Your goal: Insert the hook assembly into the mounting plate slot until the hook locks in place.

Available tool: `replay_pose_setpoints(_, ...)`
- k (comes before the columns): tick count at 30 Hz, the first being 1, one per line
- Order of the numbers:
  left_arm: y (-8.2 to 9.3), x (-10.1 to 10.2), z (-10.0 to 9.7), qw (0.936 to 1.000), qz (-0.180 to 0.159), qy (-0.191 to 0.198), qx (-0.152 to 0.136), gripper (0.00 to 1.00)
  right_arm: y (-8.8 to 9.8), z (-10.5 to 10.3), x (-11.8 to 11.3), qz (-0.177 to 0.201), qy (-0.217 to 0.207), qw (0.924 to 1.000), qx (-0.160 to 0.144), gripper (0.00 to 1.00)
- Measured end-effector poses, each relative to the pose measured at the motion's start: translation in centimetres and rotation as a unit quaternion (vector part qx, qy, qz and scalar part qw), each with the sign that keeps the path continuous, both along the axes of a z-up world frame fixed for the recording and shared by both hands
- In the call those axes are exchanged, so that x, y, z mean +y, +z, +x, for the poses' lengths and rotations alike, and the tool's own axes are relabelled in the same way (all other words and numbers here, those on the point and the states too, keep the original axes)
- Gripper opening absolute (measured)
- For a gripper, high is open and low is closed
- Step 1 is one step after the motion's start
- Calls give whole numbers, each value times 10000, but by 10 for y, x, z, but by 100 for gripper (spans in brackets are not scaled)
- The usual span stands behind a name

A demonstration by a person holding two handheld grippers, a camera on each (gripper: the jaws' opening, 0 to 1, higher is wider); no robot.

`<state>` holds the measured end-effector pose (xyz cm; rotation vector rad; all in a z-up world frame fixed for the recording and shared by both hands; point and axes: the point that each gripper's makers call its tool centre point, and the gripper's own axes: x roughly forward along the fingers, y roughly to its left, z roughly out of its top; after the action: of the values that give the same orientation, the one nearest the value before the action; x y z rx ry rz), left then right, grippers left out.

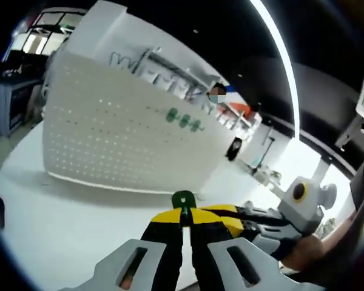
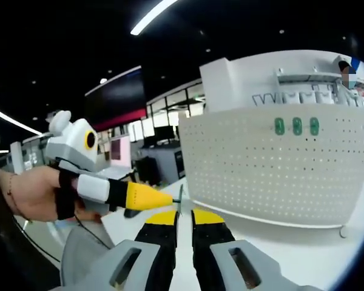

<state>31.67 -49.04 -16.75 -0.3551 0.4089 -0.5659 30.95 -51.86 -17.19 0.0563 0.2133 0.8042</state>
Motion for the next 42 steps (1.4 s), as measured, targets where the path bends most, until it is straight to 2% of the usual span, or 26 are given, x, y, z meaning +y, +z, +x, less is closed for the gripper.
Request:
replay_pose_setpoints(10,-4,17,2,9971,691,263,-176,2,-8,-10,-12,-85,-192,9997,142,6)
replay_pose_setpoints(14,-4,27,4,9912,1222,336,-379,2,-12,-14,-17,-91,-302,9993,199,6)
replay_pose_setpoints(18,-3,33,8,9869,1477,407,-516,2,-16,-17,-23,-107,-457,9985,264,6)
replay_pose_setpoints(25,2,48,20,9796,1731,707,-738,2,-25,-19,-35,-245,-633,9969,387,6)
replay_pose_setpoints(28,6,58,27,9734,1911,872,-918,2,-27,-18,-40,-264,-733,9961,418,6)
replay_pose_setpoints(33,10,66,36,9728,1849,1004,-965,2,-31,-16,-41,-273,-813,9952,466,6)
replay_pose_setpoints(39,15,75,44,9678,1934,1174,-1101,2,-30,-11,-42,-305,-876,9948,423,6)
replay_pose_setpoints(40,16,76,46,9655,2010,1188,-1156,2,-30,-10,-42,-319,-879,9947,419,6)
replay_pose_setpoints(42,15,76,49,9652,2023,1173,-1168,2,-31,-8,-45,-338,-912,9944,408,6)
